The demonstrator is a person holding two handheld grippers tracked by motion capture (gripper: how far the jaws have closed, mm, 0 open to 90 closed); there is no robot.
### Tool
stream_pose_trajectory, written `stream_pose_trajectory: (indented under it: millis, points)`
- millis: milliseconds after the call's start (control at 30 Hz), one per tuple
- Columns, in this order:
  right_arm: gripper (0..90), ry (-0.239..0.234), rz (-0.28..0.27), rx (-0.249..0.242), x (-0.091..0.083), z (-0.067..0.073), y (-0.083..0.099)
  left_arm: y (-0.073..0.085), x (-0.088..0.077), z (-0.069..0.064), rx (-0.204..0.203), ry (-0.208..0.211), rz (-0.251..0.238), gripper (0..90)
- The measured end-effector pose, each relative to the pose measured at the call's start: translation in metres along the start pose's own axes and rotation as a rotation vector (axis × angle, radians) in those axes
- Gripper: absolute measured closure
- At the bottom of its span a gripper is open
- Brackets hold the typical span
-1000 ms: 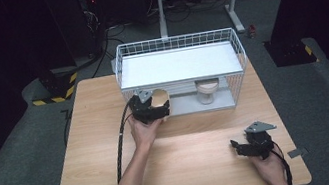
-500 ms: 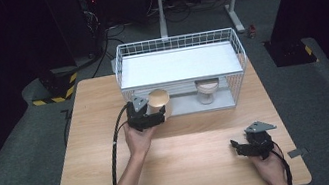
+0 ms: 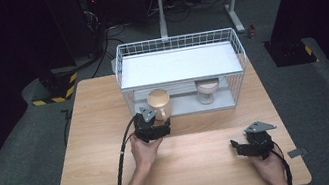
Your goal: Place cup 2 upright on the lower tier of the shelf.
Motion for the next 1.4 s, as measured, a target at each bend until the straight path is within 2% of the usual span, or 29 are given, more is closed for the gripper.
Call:
stream_pose_trajectory:
  millis: [200,433,700,1067,1400]
  points:
    - [25.5,0.000,0.000,0.000,0.000,0.000,0.000,0.005,0.009,-0.003,-0.006,-0.009,0.019,23.5]
    - [25.5,0.000,0.000,0.000,0.000,0.000,0.000,0.001,0.015,-0.005,0.004,-0.025,0.024,27.8]
    - [25.4,0.000,0.000,0.000,0.000,0.000,0.000,0.000,0.019,0.001,-0.005,-0.055,0.030,32.8]
    - [25.4,0.000,0.000,0.000,0.000,0.000,0.000,0.000,0.021,0.003,-0.016,-0.057,0.027,37.7]
    - [25.4,0.000,0.000,0.000,0.000,0.000,0.000,-0.001,0.023,0.004,-0.030,-0.060,0.026,38.5]
Point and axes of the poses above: each handheld gripper's, and its own axes: x roughly forward along the jaws, y roughly out of its underside, z roughly to its left, the point moved 7 cm from there along x, roughly forward along the jaws, and after that the axes turned 3 degrees about -y, right-handed, at the moved point
